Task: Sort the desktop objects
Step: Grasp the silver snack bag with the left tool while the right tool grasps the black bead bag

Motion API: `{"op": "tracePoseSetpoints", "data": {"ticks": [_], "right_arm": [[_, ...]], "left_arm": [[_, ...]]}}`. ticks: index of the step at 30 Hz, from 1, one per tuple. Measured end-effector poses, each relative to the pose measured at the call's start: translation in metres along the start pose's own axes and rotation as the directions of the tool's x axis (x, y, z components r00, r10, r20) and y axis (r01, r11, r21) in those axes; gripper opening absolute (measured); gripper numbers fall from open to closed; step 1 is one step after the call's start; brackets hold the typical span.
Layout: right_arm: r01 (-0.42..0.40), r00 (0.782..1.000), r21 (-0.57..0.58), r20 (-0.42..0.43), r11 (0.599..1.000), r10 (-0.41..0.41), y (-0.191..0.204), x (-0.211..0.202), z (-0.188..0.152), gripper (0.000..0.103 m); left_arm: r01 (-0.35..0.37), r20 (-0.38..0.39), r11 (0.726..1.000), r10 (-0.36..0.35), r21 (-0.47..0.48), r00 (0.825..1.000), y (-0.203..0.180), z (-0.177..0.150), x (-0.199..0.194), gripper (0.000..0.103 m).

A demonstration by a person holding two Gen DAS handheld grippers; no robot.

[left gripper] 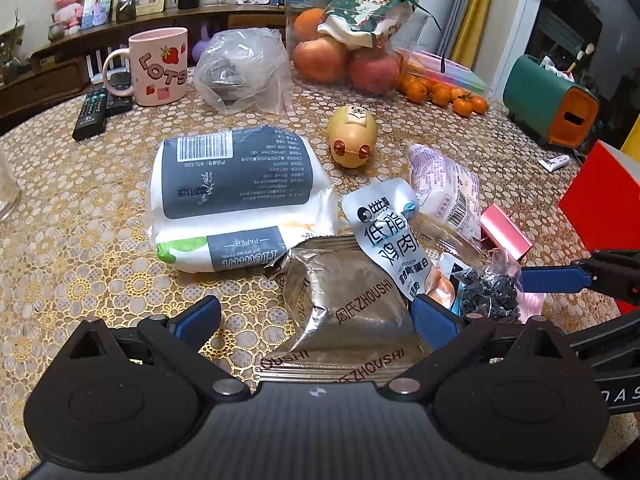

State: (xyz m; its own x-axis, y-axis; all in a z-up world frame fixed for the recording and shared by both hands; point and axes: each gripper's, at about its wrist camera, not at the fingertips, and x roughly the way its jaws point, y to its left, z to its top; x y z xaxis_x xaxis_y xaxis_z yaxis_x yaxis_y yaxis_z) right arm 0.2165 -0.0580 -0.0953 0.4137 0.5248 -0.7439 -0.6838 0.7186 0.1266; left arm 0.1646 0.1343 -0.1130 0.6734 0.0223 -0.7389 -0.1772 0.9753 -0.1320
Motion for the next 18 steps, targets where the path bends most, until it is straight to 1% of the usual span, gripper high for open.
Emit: {"op": "tracePoseSetpoints", "data": {"ticks": [3, 4, 5, 7, 9, 14, 16, 18], "right_arm": [[-0.013, 1.0, -0.003, -0.006, 1.0, 0.013, -0.0004, 0.0026, 0.0009, 0.071], [-0.015, 1.0, -0.004, -0.009, 1.0, 0.015, -0.0003, 0.0035, 0.0008, 0.068], [-0.015, 1.0, -0.008, -0.015, 1.0, 0.015, 0.0002, 0.0048, 0.0006, 0.061], [-0.005, 1.0, -0.022, -0.019, 1.0, 0.004, 0.0021, 0.0063, -0.0005, 0.057], [-0.005, 1.0, -0.027, -0.021, 1.0, 0.004, 0.0028, 0.0072, -0.0016, 0.056], [-0.001, 1.0, -0.021, -0.017, 1.0, 0.0, 0.0026, 0.0052, -0.0007, 0.047], [-0.002, 1.0, -0.015, -0.016, 1.0, 0.002, 0.0024, 0.0036, -0.0006, 0.044], [0.0, 1.0, -0.013, -0.013, 1.0, 0.0, 0.0024, 0.0021, -0.0009, 0.042]], "left_arm": [[0.038, -0.009, 0.999, -0.038, -0.031, 0.999, 0.0033, -0.0007, 0.003, 0.093], [0.043, -0.004, 0.999, -0.043, -0.028, 0.999, 0.0021, -0.0013, 0.0027, 0.089], [0.051, -0.001, 0.999, -0.051, -0.02, 0.999, 0.0004, -0.0014, 0.0021, 0.086], [0.071, 0.001, 0.997, -0.071, -0.01, 0.997, -0.0018, -0.0017, 0.0009, 0.073], [0.087, 0.0, 0.996, -0.087, -0.007, 0.996, -0.003, -0.0016, 0.0, 0.067], [0.081, 0.002, 0.997, -0.081, -0.018, 0.997, -0.003, -0.0023, -0.0028, 0.062], [0.075, 0.006, 0.997, -0.074, -0.02, 0.997, -0.003, -0.0023, -0.0048, 0.057], [0.073, 0.006, 0.997, -0.073, -0.025, 0.997, -0.0019, -0.002, -0.0065, 0.054]]}}
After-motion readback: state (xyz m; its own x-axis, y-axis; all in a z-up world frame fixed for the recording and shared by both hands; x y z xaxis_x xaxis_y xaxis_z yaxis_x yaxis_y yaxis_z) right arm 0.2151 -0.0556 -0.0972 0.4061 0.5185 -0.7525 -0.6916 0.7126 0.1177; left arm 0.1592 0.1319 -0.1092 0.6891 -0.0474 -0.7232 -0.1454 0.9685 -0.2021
